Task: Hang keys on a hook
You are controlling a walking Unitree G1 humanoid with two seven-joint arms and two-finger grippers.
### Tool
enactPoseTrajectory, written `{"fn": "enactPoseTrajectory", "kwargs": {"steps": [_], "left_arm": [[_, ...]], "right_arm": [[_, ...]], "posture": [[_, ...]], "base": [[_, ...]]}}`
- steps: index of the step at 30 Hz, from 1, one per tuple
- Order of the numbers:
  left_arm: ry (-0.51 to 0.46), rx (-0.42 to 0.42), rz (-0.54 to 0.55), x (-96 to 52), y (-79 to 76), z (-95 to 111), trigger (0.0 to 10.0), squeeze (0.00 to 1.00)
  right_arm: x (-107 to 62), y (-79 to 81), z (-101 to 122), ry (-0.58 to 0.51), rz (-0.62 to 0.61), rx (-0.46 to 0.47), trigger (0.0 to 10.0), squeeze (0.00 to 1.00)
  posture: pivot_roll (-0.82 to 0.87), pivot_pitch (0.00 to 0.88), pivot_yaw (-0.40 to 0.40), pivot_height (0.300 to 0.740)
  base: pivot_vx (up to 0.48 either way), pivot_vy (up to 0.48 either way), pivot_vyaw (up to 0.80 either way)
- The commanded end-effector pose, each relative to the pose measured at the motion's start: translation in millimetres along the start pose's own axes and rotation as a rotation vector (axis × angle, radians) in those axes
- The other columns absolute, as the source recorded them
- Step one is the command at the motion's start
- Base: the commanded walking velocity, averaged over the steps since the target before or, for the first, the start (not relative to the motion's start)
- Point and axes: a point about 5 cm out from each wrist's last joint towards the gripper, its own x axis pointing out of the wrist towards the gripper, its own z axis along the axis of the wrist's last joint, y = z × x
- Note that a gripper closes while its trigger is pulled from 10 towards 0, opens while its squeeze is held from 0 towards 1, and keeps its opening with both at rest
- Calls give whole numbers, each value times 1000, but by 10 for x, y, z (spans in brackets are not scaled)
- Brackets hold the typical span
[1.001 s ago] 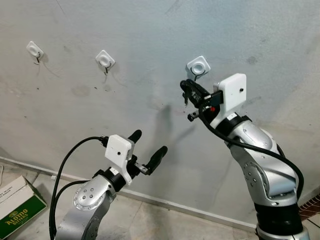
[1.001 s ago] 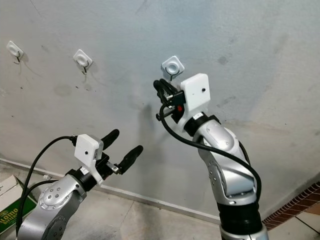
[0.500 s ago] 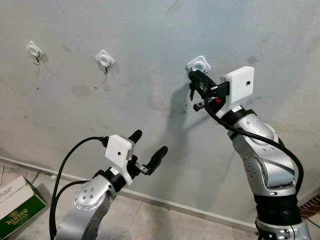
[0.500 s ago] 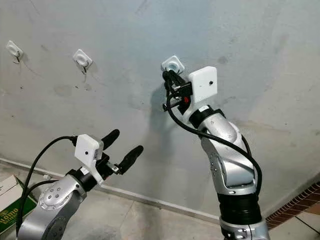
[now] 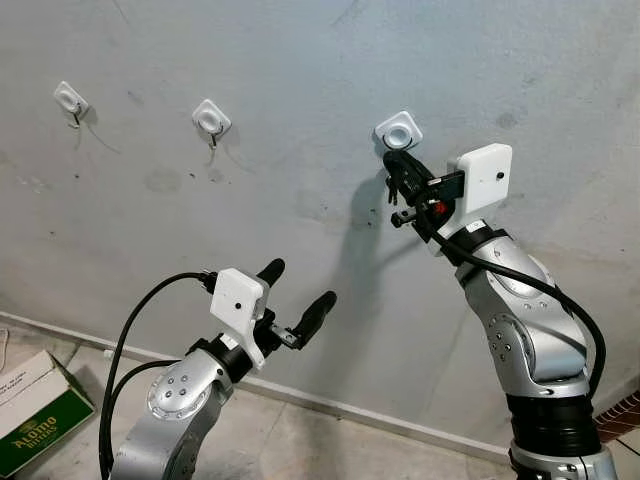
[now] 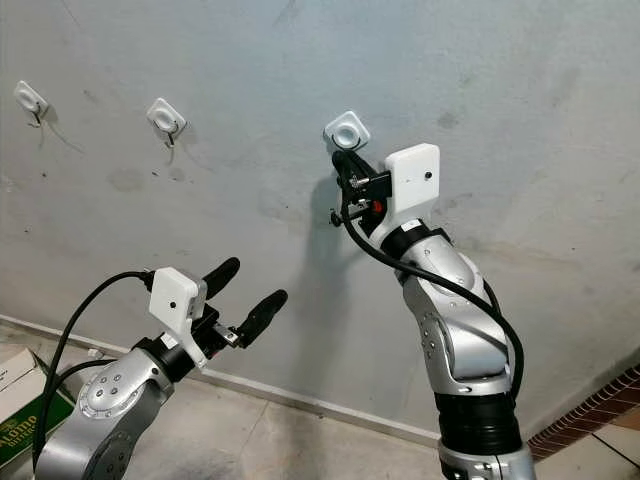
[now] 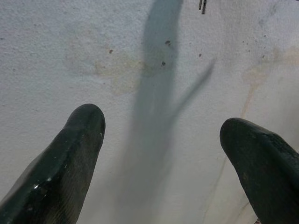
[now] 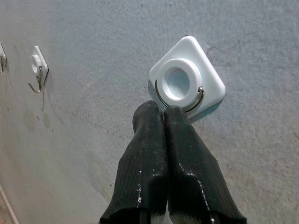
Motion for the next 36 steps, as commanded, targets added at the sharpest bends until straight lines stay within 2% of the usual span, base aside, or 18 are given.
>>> {"fn": "enactPoseTrajectory", "kwargs": {"steps": [1, 6, 11, 26, 36], "left_arm": [[-19, 13, -8, -10, -16, 44, 10000, 0], [-19, 13, -9, -4, -19, 44, 10000, 0], [-26, -4, -9, 2, -23, 54, 10000, 0], [-42, -43, -8, 20, -19, 83, 10000, 0], [-41, -53, -5, 22, -15, 81, 10000, 0]], "right_arm": [[11, -77, 18, -3, -28, 2, 10000, 0], [38, -93, 15, -7, -44, 5, 10000, 0], [61, -114, -24, -4, -74, 45, 10000, 0], [34, -279, -140, 2, -179, 248, 10000, 0], [53, -308, -2, -44, -182, 236, 10000, 0]], "posture": [[-14, 50, 67, 740], [-15, 52, 68, 740], [-13, 53, 65, 740], [-13, 54, 64, 740], [-13, 54, 64, 740]], "base": [[0, 0, 0], [0, 0, 0], [0, 0, 0], [0, 0, 0], [0, 0, 0]]}}
